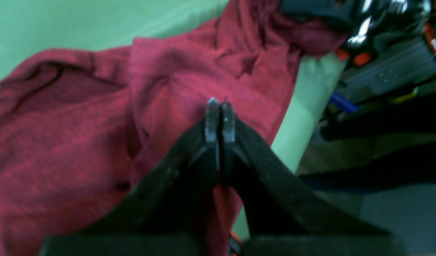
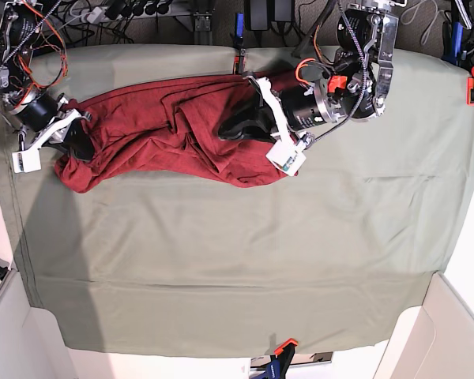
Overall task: Fold the T-shirt properly
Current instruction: 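Push the folded end further toward the shirt middle with the left gripper, then fold the other shirt end with the right gripper toward the left gripper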
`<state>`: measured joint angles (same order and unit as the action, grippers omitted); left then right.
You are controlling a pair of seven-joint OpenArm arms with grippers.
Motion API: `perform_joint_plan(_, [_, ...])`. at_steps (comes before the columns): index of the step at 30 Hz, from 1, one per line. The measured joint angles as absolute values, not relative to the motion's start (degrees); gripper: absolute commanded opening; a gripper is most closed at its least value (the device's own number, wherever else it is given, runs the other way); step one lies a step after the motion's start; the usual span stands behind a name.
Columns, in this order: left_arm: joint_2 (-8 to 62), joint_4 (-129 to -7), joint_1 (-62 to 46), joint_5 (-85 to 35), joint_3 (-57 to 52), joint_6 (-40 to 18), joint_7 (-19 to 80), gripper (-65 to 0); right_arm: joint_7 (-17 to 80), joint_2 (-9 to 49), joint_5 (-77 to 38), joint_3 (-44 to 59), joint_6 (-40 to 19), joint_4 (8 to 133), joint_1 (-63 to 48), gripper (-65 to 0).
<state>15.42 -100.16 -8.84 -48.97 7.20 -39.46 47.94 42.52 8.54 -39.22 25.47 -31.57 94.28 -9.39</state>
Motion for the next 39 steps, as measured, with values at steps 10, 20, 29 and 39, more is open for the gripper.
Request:
perform_joint_plan(10, [19.07,-103.0,-8.86,-51.77,-5.39,-39.46,48.31,-65.0,44.86,8.73,-43.79,25.5,-31.79,101.84,-9.52,-65.0])
perform_joint_plan(20, [24.32,-103.0,-14.13,-51.75,-13.96,-39.46,48.62,-65.0,47.48,4.64,-45.63,15.46,-32.56,113.34,-9.85,-65.0])
perform_joint_plan(29, [25.41,-103.0,-19.55,-52.1,-16.03,-39.46,48.62,-65.0,46.52,-2.35,-37.98,-3.31,-32.56,113.36,-9.85,-65.0])
perform_joint_plan(39, [25.41,-103.0,-19.68,-52.18,-16.03,-39.46,48.62,-65.0,40.8,-6.42,-26.5,-13.8,-32.34,105.97,-9.52,-65.0])
